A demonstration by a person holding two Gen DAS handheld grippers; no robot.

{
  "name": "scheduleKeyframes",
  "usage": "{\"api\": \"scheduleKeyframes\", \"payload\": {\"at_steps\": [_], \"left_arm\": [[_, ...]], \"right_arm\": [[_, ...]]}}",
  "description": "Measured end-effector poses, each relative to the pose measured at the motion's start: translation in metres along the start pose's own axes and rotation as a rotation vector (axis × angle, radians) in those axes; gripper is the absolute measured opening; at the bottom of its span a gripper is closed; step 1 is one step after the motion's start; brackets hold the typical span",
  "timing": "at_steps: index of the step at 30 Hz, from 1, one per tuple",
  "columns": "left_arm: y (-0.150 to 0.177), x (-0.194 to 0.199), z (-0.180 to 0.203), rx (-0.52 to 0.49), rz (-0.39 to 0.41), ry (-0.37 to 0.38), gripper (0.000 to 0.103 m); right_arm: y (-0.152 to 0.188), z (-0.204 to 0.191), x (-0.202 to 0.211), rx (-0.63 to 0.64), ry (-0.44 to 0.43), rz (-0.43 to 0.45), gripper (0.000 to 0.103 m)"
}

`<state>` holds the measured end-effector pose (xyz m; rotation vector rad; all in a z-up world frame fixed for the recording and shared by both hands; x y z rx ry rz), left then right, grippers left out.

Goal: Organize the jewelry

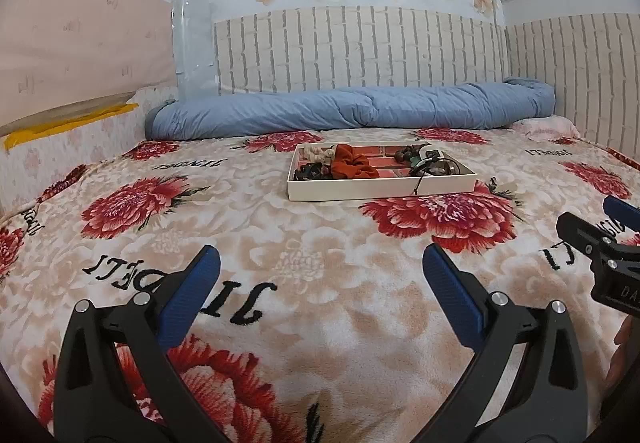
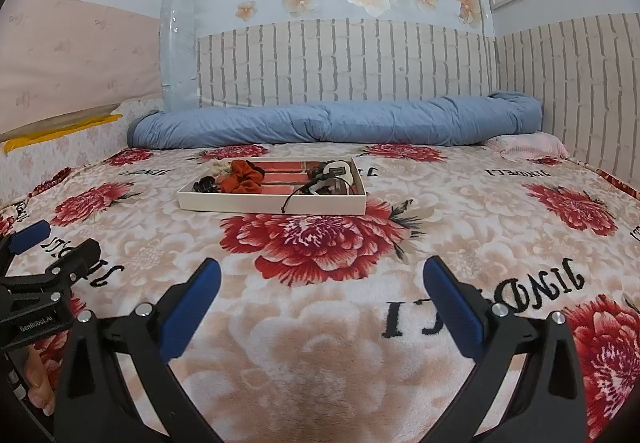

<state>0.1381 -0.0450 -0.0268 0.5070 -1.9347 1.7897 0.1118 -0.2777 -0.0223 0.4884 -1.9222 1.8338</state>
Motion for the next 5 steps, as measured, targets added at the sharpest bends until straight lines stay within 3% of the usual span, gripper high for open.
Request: {"api": "scheduleKeyframes", "payload": {"at_steps": [5], "left_arm": [[-0.0011,0.0016,0.0009,-0.007,0.007,-0.003,0.098]], "right_arm": [[0.0001,0.0002,-0.0001,0.001,0.0,-0.001,0.099]]}}
Point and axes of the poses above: each gripper's, at about its wrist camera, not at the fingertips, and x roughly against the way its jaws point, z to its right, y to its underside, the point moved 7 cm from there along -x, roughly the way its jaws point, and after that the axes turned 12 degrees about -z, right-handed, at the moved point
